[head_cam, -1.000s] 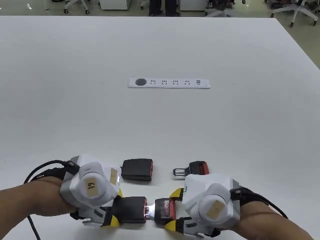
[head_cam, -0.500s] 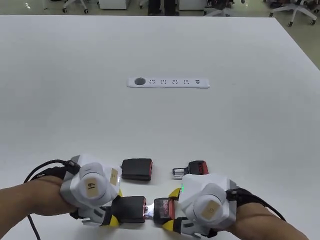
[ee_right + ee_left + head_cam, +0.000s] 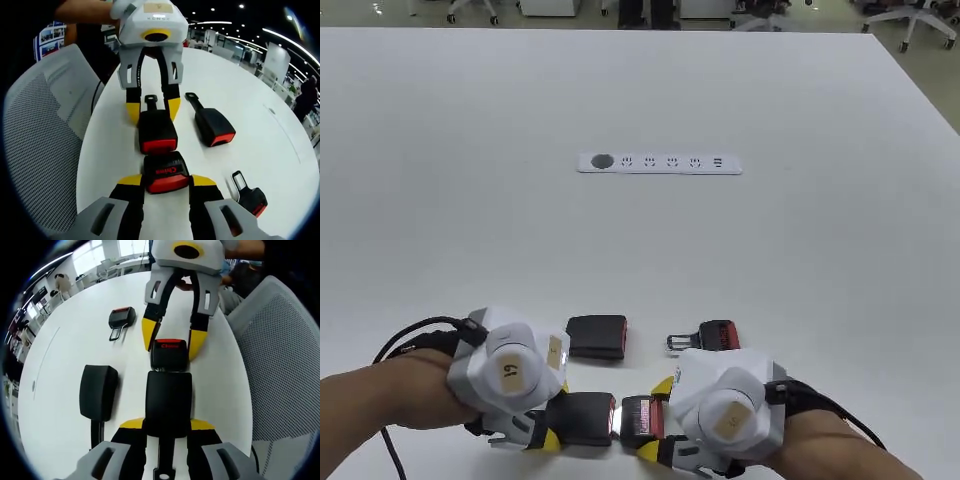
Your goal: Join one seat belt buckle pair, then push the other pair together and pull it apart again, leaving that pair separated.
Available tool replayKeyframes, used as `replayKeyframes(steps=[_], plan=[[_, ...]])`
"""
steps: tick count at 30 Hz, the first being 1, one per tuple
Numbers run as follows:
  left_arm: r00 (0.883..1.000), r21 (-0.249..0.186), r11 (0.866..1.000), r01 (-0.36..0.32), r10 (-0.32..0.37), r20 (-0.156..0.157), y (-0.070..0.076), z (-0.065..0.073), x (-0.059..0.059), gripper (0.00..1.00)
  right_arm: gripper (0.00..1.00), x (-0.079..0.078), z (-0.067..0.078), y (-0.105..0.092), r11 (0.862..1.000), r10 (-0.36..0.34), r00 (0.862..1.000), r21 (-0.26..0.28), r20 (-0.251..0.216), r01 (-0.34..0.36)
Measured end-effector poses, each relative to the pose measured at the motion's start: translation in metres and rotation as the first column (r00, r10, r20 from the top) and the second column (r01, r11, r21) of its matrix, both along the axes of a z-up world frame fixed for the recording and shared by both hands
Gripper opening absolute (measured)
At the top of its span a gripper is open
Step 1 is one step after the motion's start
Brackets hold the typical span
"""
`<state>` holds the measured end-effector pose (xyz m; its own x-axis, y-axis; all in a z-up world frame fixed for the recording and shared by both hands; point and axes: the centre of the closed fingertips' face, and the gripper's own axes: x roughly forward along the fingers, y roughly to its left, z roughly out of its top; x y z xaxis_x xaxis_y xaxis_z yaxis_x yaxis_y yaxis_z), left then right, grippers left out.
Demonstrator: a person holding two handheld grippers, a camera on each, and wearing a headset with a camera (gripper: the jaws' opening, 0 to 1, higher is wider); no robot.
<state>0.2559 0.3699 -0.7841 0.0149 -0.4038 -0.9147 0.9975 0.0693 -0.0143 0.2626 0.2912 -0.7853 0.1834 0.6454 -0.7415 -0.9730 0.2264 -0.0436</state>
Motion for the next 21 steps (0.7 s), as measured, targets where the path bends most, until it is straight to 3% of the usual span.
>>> replayKeyframes(steps=[4,9,11,15,18,21], plan=[[1.0,-0.001,1.0,-0.006,0.006,0.002,-0.0004,0.0008,-0.0009,0.31,0.3,-0.0012,0.0005,0.0004,1.0,0.008,1.0,0.0,0.011,-0.008],[1.0,-0.057,0.998,-0.02,0.019,-0.003,0.0005,0.0022,-0.0009,0.31,0.29,-0.0064,0.005,-0.0038,0.999,0.038,0.999,0.021,0.014,-0.039],[1.0,-0.052,0.998,-0.025,0.025,-0.004,-0.0017,0.0027,-0.0009,0.31,0.29,-0.0076,0.009,-0.0028,0.999,0.032,0.999,0.03,0.0,-0.032],[1.0,-0.001,1.0,-0.006,0.006,0.001,-0.0022,0.0015,-0.0011,0.31,0.3,-0.0088,0.0073,0.0021,0.999,0.035,0.999,-0.019,0.008,-0.034],[1.0,-0.051,0.999,0.0,0.0,-0.002,0.0007,0.0021,-0.0013,0.32,0.3,-0.0084,0.0094,-0.0007,0.999,0.045,0.999,0.027,0.002,-0.045],[1.0,-0.016,1.0,0.01,-0.01,0.001,0.0006,0.0011,-0.0012,0.32,0.3,-0.0084,0.0089,-0.002,0.999,0.048,0.999,0.016,-0.011,-0.048]])
